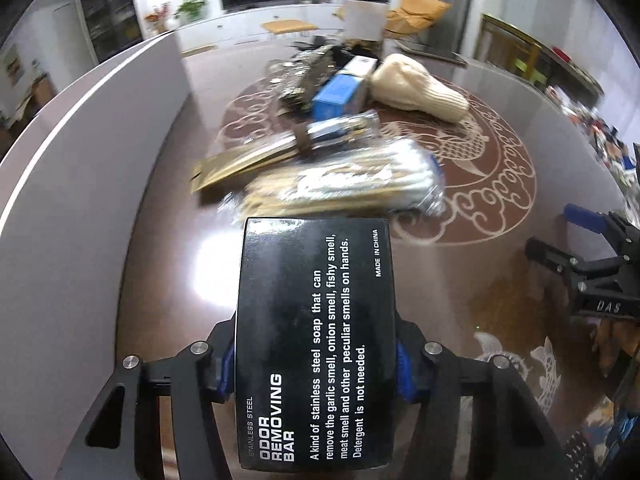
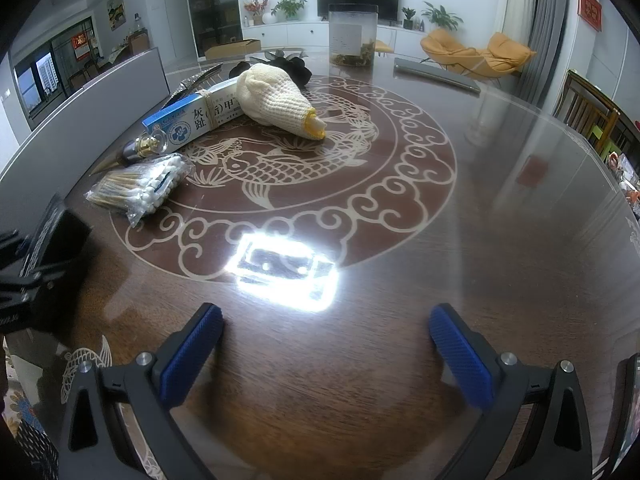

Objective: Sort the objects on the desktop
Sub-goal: 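Grasp the black Odor Removing Bar box with the left tool, then hold the black box in the left tool while the right tool approaches the cotton swab bag, then grasp the bag of cotton swabs with the right tool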

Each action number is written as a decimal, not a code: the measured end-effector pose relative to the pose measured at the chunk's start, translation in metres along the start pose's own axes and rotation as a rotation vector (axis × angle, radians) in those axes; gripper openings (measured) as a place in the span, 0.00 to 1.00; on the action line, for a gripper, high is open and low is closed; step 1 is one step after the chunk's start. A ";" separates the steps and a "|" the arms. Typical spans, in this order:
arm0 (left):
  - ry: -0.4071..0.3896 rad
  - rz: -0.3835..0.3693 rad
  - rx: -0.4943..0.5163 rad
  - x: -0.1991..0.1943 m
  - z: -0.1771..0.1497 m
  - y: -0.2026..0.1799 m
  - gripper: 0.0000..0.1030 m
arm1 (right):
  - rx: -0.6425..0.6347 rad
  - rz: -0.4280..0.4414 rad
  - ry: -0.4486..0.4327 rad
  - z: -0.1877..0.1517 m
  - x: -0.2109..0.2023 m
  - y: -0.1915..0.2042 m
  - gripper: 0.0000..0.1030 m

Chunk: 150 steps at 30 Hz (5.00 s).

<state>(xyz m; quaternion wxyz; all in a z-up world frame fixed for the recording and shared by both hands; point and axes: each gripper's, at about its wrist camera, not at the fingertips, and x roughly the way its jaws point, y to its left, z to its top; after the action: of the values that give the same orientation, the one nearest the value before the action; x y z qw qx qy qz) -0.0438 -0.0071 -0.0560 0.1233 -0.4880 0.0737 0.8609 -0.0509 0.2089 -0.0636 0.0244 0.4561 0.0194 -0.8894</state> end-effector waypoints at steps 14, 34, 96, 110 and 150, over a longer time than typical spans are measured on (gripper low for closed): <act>-0.027 0.029 -0.053 -0.009 -0.016 0.008 0.56 | -0.001 -0.004 0.001 -0.004 -0.006 0.002 1.00; -0.010 0.039 -0.087 -0.015 -0.027 0.024 0.56 | -0.594 0.326 0.156 0.102 0.061 0.139 0.72; -0.084 0.038 -0.066 0.028 0.024 -0.037 1.00 | -0.008 -0.003 0.001 0.018 0.024 -0.022 1.00; -0.084 0.039 -0.067 0.028 0.024 -0.037 1.00 | -0.009 -0.001 0.001 0.018 0.023 -0.021 1.00; 0.019 -0.040 0.087 0.007 0.013 -0.030 0.56 | -0.167 0.095 0.243 0.047 0.028 -0.008 0.64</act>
<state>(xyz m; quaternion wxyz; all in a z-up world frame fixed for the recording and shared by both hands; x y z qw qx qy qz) -0.0493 0.0256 -0.0558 0.1607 -0.4918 0.1025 0.8496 -0.1056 0.2130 -0.0586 0.1015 0.5573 0.0746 -0.8207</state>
